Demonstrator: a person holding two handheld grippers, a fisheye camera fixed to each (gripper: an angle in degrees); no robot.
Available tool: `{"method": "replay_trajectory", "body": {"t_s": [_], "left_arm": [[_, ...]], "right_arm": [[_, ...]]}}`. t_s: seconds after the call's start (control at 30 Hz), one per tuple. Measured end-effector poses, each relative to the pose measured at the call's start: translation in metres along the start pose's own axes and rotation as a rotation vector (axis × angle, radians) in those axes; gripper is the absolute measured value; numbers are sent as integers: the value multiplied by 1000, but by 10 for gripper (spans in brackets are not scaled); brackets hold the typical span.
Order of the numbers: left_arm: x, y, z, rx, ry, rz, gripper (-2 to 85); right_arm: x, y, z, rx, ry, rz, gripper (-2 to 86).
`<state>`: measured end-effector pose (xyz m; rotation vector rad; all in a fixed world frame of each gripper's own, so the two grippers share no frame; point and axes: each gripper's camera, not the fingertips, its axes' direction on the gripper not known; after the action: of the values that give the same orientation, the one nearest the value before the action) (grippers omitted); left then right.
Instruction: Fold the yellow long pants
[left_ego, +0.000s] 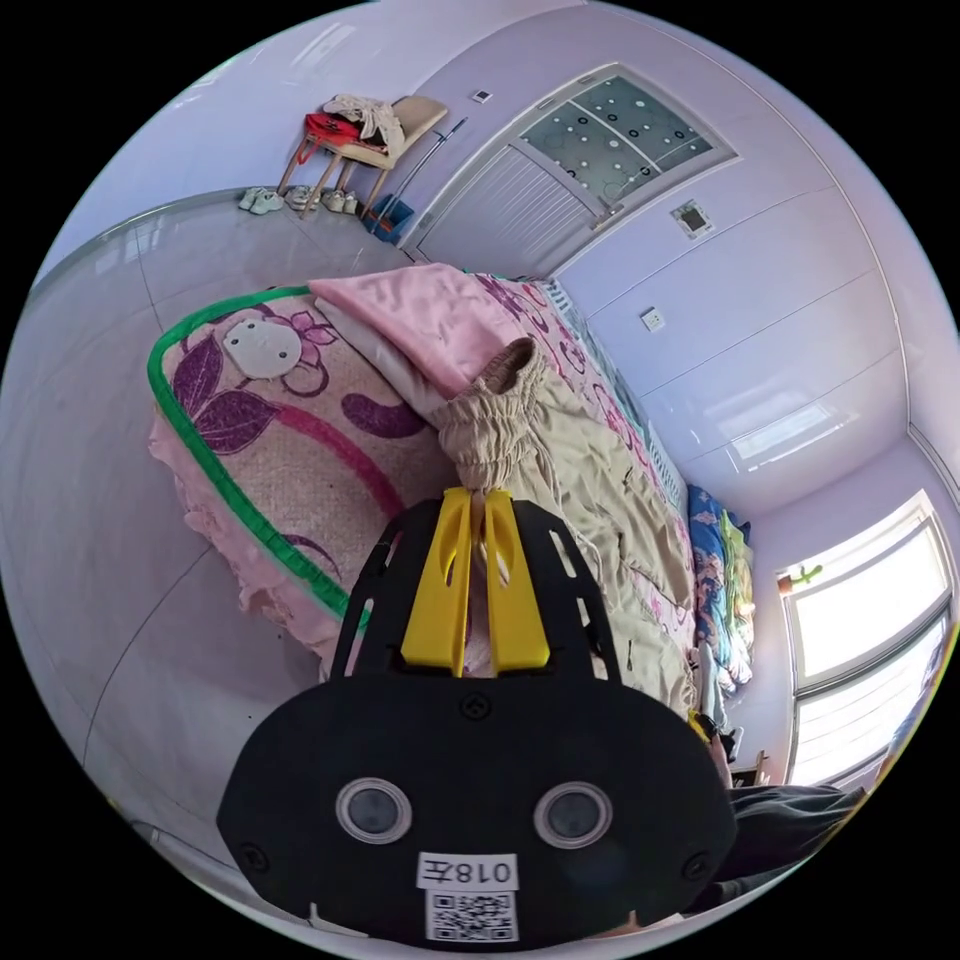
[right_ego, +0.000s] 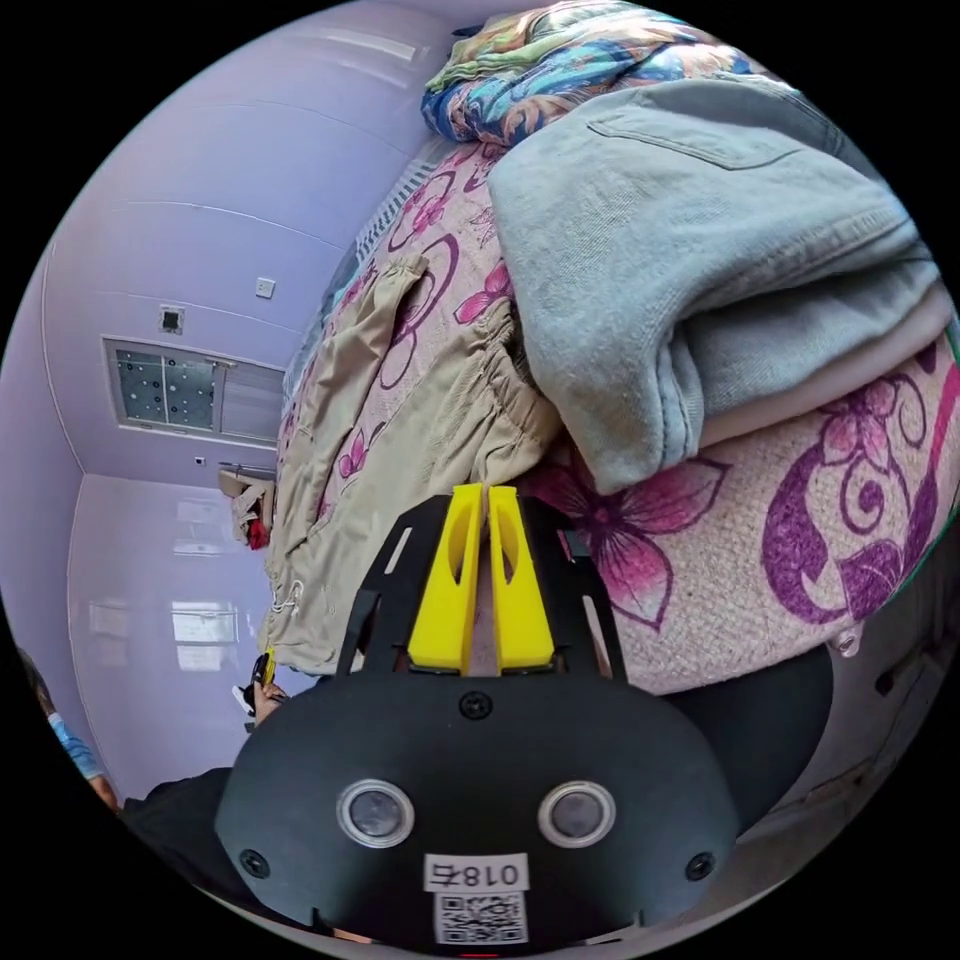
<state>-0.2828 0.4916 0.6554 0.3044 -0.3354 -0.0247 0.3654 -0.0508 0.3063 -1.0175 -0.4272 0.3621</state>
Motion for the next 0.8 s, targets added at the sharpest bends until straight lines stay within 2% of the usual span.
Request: {"method": "replay_trajectory", "body": {"t_s": [0.13, 0.33, 0.47, 0.6, 0.7, 0.8], "left_arm": [[-8, -4, -6, 7, 49, -24, -9], [3, -18, -35, 1, 113, 76, -8], [-20, -18, -36, -77, 115, 61, -2], [-48, -12, -31, -134, 95, -39, 33], [-54, -5, -57, -71, 42, -92, 66], [-45, 5, -94, 52, 10, -105, 78]], "right_arm": [[-13, -3, -5, 12, -11, -8, 2], [-67, 11, -89, 130, -28, -185, 2], [-28, 41, -81, -29, 37, -130, 13], [13, 68, -59, -187, 35, -49, 44], [9, 82, -81, -188, -13, -65, 63], [-40, 71, -109, -84, -12, -232, 72]]}}
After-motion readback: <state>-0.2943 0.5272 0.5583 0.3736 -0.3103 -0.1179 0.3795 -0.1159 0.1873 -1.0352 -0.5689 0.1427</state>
